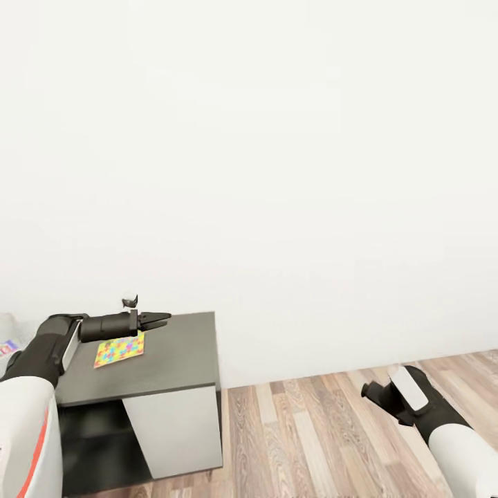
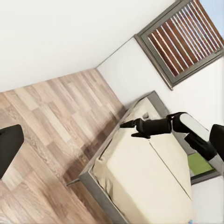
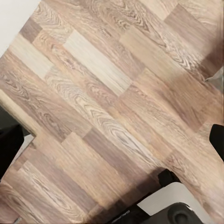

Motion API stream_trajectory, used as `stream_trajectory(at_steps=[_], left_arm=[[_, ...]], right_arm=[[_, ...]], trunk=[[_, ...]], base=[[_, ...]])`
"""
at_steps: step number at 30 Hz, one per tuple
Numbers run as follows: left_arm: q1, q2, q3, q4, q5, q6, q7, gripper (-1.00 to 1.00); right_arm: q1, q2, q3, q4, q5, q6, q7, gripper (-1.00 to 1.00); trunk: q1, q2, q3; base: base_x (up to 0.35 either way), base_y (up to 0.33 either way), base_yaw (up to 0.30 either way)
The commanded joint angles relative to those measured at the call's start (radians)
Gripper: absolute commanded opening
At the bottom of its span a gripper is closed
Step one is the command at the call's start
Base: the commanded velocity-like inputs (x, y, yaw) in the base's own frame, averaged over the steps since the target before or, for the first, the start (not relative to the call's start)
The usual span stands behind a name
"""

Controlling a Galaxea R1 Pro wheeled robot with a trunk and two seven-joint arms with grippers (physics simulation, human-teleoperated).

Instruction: Put all the toys in the child's room - the three board games (two on the bed and one on the table), the two jigsaw puzzles on the table, and the tennis ball on the table - inside the toy box on the table in the child's room.

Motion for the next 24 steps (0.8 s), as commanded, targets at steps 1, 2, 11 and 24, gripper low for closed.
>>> stream_trajectory(at_steps=[1,2,11,24], left_arm=[[-0.001,0.000,0.003,-0.001,-0.007,0.010,-0.007,1.00],[-0.001,0.000,0.003,-0.001,-0.007,0.010,-0.008,1.00],[0.014,-0.034,0.004,0.003,-0.008,-0.064,0.009,1.00],[0.043,-0.050,0.005,0.004,-0.006,-0.119,0.046,1.00]], right_arm=[[0.015,0.002,0.001,0.000,-0.010,-0.028,-0.009,1.00],[0.032,0.004,0.003,0.001,-0.009,-0.057,-0.009,1.00],[0.130,0.006,0.053,0.005,0.026,-0.254,0.029,1.00],[0.150,0.009,0.091,0.105,0.091,-0.406,0.107,1.00]], trunk=[[0.001,-0.002,-0.003],[0.001,-0.002,-0.003],[0.001,-0.002,-0.007],[0.001,-0.002,-0.014]], base=[[0.000,0.000,-0.278],[0.000,0.000,-0.276],[0.000,0.000,-0.270],[0.000,0.000,-0.266]])
